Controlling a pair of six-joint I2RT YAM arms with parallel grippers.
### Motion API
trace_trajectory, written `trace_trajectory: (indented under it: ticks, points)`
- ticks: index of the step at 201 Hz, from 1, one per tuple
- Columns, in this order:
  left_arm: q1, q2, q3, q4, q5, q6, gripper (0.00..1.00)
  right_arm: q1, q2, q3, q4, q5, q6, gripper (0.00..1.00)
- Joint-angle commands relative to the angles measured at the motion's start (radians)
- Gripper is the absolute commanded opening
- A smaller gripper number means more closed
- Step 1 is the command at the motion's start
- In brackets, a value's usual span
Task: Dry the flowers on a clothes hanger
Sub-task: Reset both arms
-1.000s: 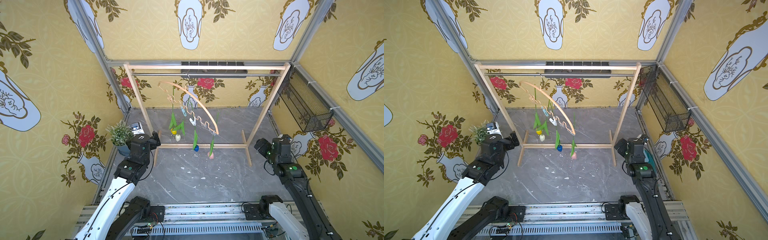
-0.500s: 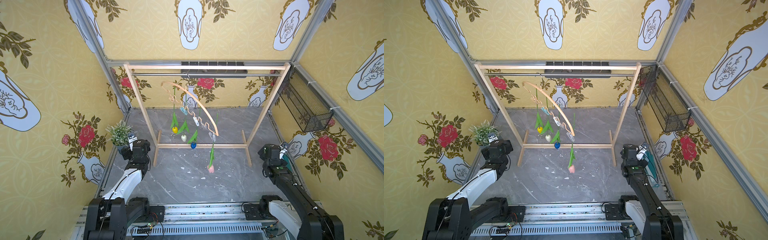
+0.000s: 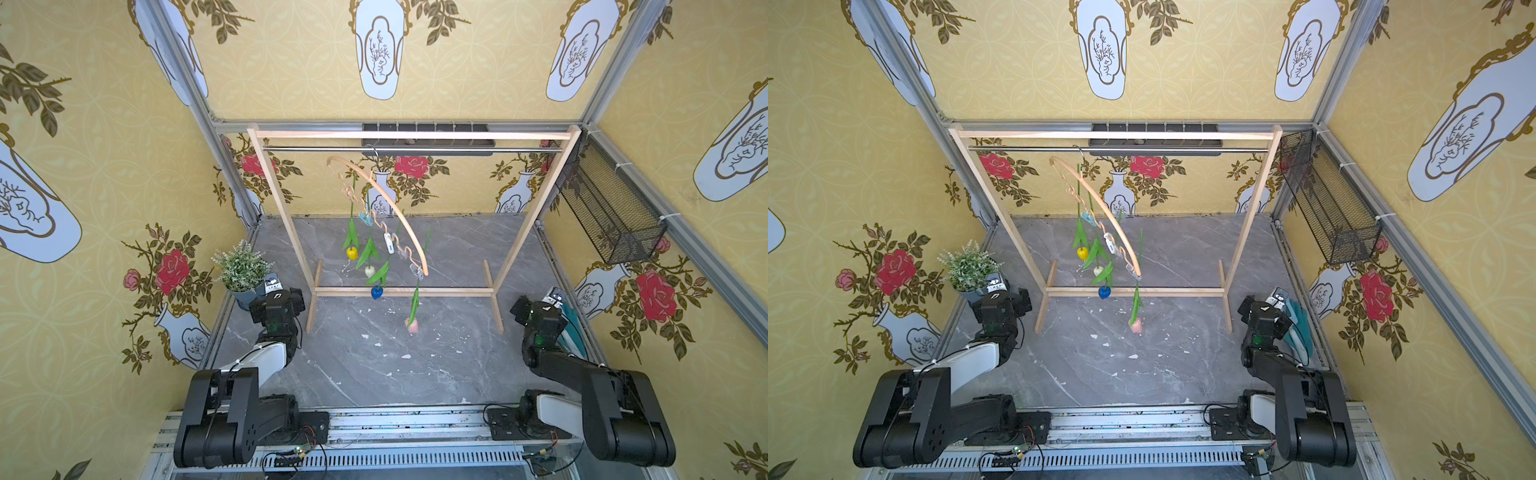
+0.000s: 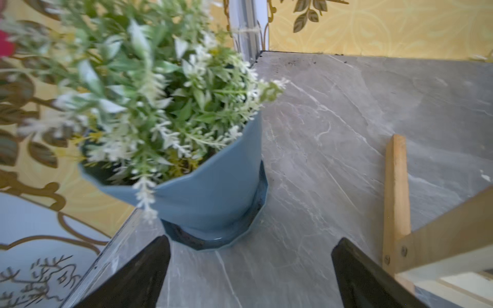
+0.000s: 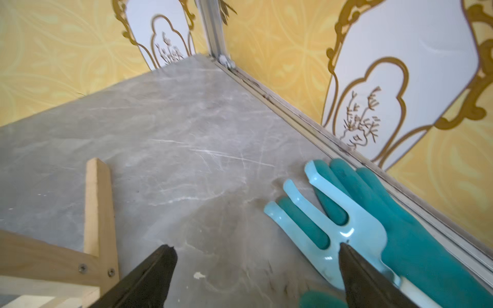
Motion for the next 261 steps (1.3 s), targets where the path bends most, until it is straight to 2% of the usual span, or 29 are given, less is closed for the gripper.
trace_trajectory:
  ticks: [1, 8, 18, 29, 33, 43, 57, 71, 91, 112, 223, 247, 261]
  points:
    - [-0.001, -0.005, -0.04, 0.161, 0.158, 0.069, 1.0, -0.005, 0.054, 0.024, 0.169, -0.164, -0.101, 0.97]
    - [-0.001, -0.004, -0.067, 0.206, 0.192, 0.08, 1.0, -0.005, 0.106, 0.026, 0.218, -0.198, -0.121, 0.98]
    - [0.0, 0.016, -0.104, 0.28, 0.228, 0.091, 1.0, -0.005, 0.2, 0.013, 0.366, -0.168, -0.14, 0.98]
    - [-0.001, 0.061, -0.129, 0.387, 0.224, 0.102, 1.0, -0.017, 0.139, 0.041, 0.213, -0.194, -0.094, 0.98]
    - [-0.002, 0.065, -0.131, 0.399, 0.223, 0.104, 1.0, -0.039, 0.139, 0.038, 0.211, -0.228, -0.086, 0.98]
    - [-0.003, 0.053, -0.128, 0.373, 0.22, 0.096, 1.0, -0.055, 0.175, 0.022, 0.308, -0.239, -0.101, 0.98]
    - [-0.003, 0.048, -0.129, 0.367, 0.218, 0.095, 1.0, -0.048, 0.142, 0.035, 0.224, -0.224, -0.086, 0.98]
    - [-0.003, 0.048, -0.136, 0.384, 0.213, 0.096, 1.0, -0.041, 0.164, 0.025, 0.283, -0.215, -0.103, 0.98]
    - [-0.005, 0.036, -0.156, 0.41, 0.107, 0.054, 1.0, -0.038, 0.157, 0.029, 0.263, -0.21, -0.097, 0.98]
    - [-0.009, 0.035, -0.158, 0.416, 0.101, 0.058, 1.0, -0.038, 0.161, 0.026, 0.274, -0.209, -0.098, 0.97]
    - [-0.01, 0.038, -0.155, 0.416, 0.107, 0.061, 1.0, -0.027, 0.164, 0.029, 0.273, -0.196, -0.106, 0.98]
    - [-0.01, 0.05, -0.144, 0.411, 0.201, 0.104, 1.0, -0.028, 0.164, 0.029, 0.271, -0.195, -0.106, 0.98]
    - [-0.009, 0.049, -0.142, 0.406, 0.207, 0.106, 1.0, -0.027, 0.164, 0.029, 0.271, -0.196, -0.105, 0.97]
